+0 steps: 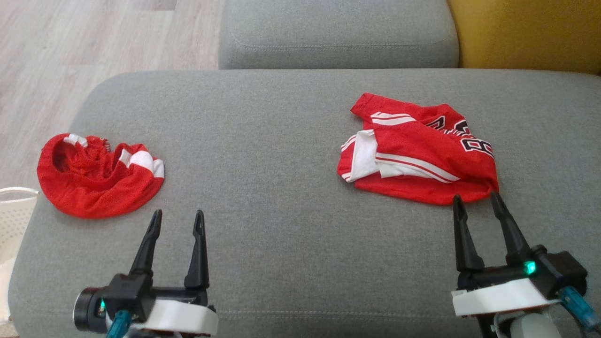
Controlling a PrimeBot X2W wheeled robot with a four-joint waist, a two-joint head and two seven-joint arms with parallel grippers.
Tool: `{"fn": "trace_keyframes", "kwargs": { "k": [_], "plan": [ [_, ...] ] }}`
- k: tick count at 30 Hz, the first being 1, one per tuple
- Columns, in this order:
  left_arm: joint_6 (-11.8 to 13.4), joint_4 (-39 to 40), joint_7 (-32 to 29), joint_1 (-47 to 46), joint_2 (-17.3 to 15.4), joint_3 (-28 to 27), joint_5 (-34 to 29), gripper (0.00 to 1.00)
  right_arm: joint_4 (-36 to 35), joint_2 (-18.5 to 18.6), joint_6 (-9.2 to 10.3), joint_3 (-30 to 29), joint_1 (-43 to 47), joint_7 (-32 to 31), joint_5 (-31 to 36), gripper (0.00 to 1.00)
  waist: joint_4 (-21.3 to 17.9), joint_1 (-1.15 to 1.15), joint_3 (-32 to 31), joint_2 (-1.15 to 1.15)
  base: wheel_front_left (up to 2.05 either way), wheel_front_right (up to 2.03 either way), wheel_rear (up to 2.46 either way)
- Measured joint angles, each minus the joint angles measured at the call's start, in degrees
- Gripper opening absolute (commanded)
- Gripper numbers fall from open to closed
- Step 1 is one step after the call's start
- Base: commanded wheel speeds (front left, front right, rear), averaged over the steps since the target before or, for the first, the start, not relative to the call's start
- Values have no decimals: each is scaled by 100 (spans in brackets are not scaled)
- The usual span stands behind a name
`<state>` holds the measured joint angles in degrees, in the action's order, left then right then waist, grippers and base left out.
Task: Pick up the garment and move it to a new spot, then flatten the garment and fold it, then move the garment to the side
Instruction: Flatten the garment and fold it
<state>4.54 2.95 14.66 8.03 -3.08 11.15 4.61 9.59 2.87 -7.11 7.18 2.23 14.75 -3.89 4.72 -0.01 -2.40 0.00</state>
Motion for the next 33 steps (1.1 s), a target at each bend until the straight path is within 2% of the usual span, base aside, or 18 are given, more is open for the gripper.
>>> {"fn": "trace_keyframes", "kwargs": {
  "k": [33],
  "plan": [
    [-2, 10, 0, -42, 0, 119, -153, 100, 123, -1, 0, 63, -1, 0, -1, 100, 69, 0, 139, 0, 0, 0, 0]
  ]
}}
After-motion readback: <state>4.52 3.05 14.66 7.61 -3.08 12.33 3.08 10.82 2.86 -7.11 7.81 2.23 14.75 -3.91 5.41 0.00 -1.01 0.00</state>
